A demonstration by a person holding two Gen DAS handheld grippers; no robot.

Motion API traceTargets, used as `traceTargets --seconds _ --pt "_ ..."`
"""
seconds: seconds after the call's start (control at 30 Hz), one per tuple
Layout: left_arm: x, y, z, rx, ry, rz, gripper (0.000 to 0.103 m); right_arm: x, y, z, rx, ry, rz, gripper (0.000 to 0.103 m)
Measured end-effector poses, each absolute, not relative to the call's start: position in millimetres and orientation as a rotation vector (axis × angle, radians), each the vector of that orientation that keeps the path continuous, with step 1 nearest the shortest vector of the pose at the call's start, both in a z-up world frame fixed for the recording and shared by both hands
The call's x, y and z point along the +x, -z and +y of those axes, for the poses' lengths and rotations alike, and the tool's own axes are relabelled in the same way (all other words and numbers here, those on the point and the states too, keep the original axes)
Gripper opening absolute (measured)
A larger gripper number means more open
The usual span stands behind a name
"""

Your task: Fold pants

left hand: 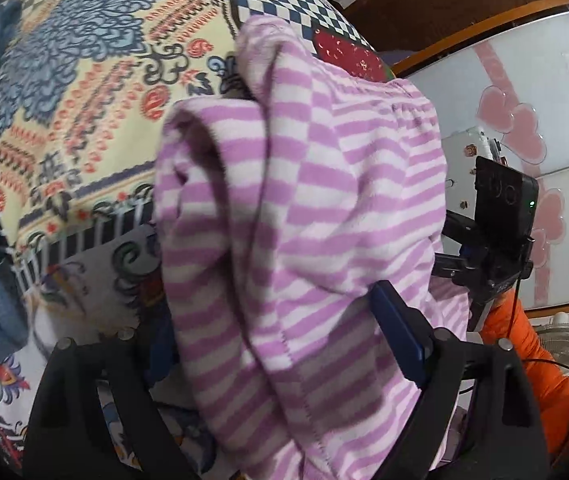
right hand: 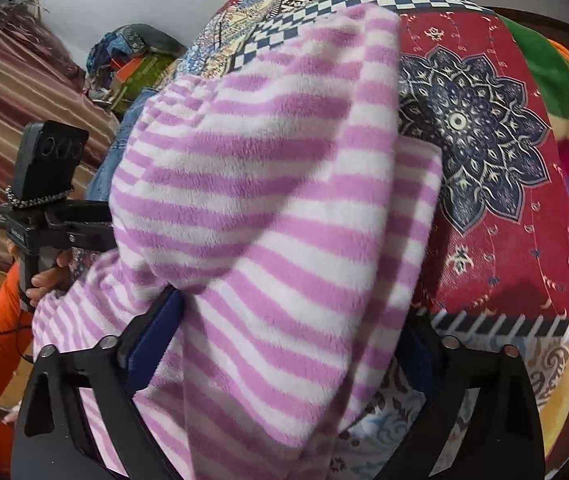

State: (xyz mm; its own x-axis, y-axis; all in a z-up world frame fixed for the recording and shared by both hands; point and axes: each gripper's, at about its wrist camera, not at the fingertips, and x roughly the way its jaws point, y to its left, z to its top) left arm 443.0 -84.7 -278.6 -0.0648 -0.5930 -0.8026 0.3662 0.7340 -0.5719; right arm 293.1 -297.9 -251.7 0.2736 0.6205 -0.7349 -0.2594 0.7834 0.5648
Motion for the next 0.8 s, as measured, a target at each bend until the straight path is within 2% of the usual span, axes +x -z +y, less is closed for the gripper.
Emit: traceTargets --seconds 0.03,0.07,0.1,0.13,0.17,0.2,0.27,0.3,0.4,0.43,0.53,0.8 --pt "443 278 -90 -0.18 0.794 1.434 0.088 295 251 -296 0.374 -0.623 1.152 0.08" --pt "442 277 -94 -0.155 0.792 1.434 0.088 297 251 -295 0.389 -0.647 1.153 0.07" --pt "441 276 -101 -0.118 0.784 1.43 0.088 298 250 -292 0.399 -0.662 1.154 0.063" --pt "440 275 -105 -0.097 0.775 1.419 0.085 299 250 -288 0.4 -0.662 1.153 0.061" --pt "439 273 -108 -0.084 0.763 1.403 0.083 300 250 -285 0.401 -0.666 1.151 0.053" --pt "437 271 -111 -0.074 0.741 1.382 0.077 300 248 -282 0.405 -0.666 1.149 0.043" --pt "436 268 -119 -0.058 0.713 1.36 0.067 300 248 -283 0.424 -0.665 1.143 0.033" --pt "433 265 -123 -0.051 0.71 1.342 0.059 299 246 -282 0.423 -0.656 1.137 0.03" --pt "420 247 -140 0.053 0.688 1.251 0.034 291 239 -283 0.391 -0.645 1.111 0.026" --pt "417 243 -145 0.083 0.677 1.228 0.029 289 239 -288 0.38 -0.643 1.104 0.025" --pt "407 227 -153 0.117 0.661 1.18 0.023 284 225 -281 0.348 -0.628 1.07 0.024" --pt "391 196 -125 0.057 0.638 1.12 0.021 265 180 -271 0.279 -0.621 0.981 0.023"
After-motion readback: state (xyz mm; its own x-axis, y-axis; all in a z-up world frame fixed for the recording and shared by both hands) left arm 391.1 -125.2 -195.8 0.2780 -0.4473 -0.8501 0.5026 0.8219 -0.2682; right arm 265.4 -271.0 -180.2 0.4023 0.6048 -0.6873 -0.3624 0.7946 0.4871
